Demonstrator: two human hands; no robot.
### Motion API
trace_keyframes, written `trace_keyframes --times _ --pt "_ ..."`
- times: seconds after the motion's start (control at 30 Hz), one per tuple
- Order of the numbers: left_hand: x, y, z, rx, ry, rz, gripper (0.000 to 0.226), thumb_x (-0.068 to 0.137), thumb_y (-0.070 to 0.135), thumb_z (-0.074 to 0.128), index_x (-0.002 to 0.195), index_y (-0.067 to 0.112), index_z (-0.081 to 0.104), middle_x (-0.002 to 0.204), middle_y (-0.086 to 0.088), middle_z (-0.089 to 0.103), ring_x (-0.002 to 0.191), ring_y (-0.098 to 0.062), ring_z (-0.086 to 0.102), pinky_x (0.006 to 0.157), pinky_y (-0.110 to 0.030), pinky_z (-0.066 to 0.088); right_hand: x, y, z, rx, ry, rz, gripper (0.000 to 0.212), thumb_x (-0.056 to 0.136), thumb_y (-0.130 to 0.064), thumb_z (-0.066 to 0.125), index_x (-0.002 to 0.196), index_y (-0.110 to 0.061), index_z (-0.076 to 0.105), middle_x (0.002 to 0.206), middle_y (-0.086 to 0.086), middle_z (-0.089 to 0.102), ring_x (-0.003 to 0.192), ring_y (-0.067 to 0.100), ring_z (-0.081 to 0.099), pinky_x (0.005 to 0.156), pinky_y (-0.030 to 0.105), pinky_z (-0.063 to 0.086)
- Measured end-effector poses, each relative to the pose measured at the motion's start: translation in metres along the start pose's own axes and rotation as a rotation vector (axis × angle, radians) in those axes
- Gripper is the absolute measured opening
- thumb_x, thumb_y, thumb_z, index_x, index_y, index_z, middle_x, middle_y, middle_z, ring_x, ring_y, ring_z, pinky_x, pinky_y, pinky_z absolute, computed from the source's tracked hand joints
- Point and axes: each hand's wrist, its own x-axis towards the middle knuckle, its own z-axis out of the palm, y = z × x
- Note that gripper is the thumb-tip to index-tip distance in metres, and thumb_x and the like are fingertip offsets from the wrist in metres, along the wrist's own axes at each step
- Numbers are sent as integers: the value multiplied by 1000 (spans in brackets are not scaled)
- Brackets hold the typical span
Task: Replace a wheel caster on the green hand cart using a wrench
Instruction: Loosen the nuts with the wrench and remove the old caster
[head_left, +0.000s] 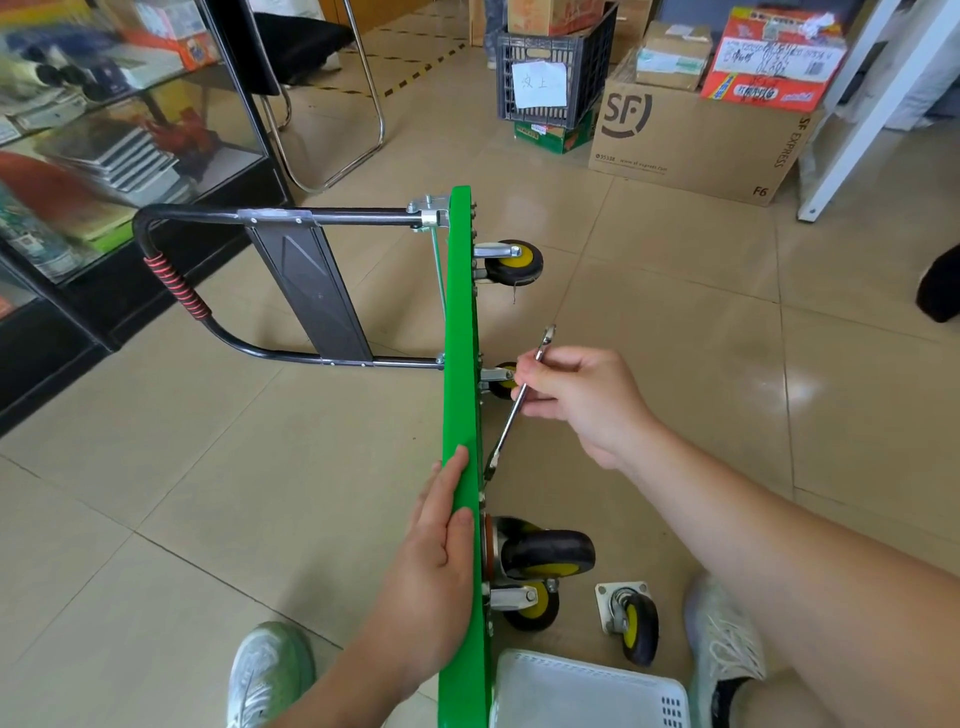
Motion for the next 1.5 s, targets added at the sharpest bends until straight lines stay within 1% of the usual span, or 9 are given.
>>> trace_keyframes --times 0.27,0.43,0.53,0.63,0.83,1.0,1.2,1.33,1.5 --pt "0 -1 0 5 3 15 50 111 25 31 137 68 23 163 27 22 150 13 12 126 -20 9 15 12 2 51 -9 204 14 89 -10 74 98 0 71 90 15 72 77 25 73 65 31 60" --pt "0 -2 0 9 5 27 51 111 24 31 135 69 24 162 29 22 148 17 12 116 -4 7 16 20 5 28 -20 215 9 88 -10 74 93 -3 71 91 15 73 80 27 73 67 32 61" --pt "1 -3 1 20 11 32 52 111 24 31 136 69 23 163 28 22 148 17 11 118 -7 7 17 21 6 20 -25 204 7 88 -10 75 92 -6 72 91 14 73 80 26 73 68 33 61" --pt "2 -4 1 13 17 36 52 111 22 32 137 66 26 163 26 22 148 17 11 114 0 7 18 21 7 17 -41 197 5 88 -10 75 91 -7 72 91 13 73 80 26 74 69 33 61" --pt "1 -2 2 5 25 38 52 111 22 33 136 66 25 163 26 23 148 17 12 122 -13 8 17 23 11 -18 -69 213 8 88 -8 74 95 -6 70 97 16 74 88 31 74 76 39 63" --pt "1 -1 1 12 23 32 52 111 24 33 136 68 23 164 25 23 149 15 13 126 -21 10 18 20 11 -4 -58 212 6 88 -7 74 91 -8 69 96 17 73 86 31 74 73 37 63" --pt "-1 2 0 8 17 24 51 111 23 32 135 67 23 163 27 23 148 17 12 124 -16 9 21 18 14 10 -47 220 9 88 -8 74 95 -5 70 95 16 72 84 30 74 72 37 63" --pt "0 1 0 1 22 12 50 111 24 32 141 63 23 164 25 23 149 15 12 125 -18 9 20 15 17 -38 -60 203 21 89 -11 75 107 -1 71 100 15 74 90 30 74 75 37 63" --pt "0 0 1 10 17 11 50 111 25 32 142 63 23 164 24 22 150 13 13 126 -20 10 18 14 19 -62 -62 179 14 89 -11 74 102 -5 72 99 13 75 88 27 75 71 33 62"
